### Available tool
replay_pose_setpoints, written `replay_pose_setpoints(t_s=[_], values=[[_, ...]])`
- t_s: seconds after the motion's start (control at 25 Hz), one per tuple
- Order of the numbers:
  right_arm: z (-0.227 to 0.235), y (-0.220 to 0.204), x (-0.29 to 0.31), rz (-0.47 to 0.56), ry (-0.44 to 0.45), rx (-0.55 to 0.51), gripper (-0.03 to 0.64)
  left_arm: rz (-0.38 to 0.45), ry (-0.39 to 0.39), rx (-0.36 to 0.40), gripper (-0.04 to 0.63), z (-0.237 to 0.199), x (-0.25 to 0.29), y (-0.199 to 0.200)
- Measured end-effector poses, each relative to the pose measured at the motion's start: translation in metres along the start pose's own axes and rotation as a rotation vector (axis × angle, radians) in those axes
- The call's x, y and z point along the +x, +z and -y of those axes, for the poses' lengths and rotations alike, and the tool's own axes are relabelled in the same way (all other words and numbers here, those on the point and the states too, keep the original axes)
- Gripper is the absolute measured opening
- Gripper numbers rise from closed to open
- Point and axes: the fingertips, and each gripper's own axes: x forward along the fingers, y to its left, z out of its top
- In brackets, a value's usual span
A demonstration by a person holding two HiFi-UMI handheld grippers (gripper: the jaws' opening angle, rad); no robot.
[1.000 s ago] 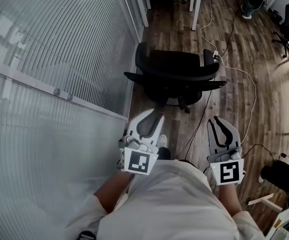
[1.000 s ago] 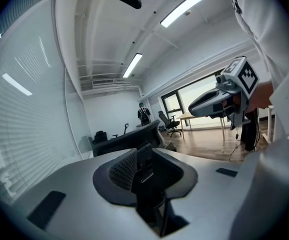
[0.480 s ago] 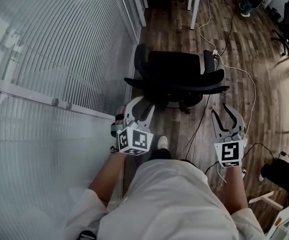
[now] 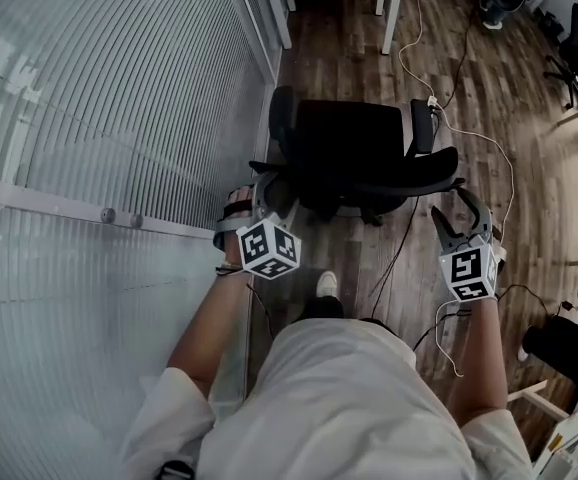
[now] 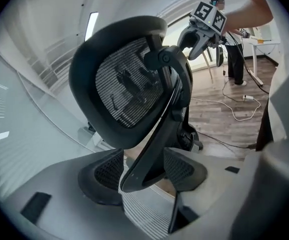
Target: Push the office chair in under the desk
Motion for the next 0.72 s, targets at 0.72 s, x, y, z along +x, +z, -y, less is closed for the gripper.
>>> replay_pose_setpoints(t_s=[0.72], values=[[-0.006,-0.042,0.066,-0.156,0.036,-0.179,0.167,-0.117,-0.073,0.192,0.224,0.002,0.053,-0.020]])
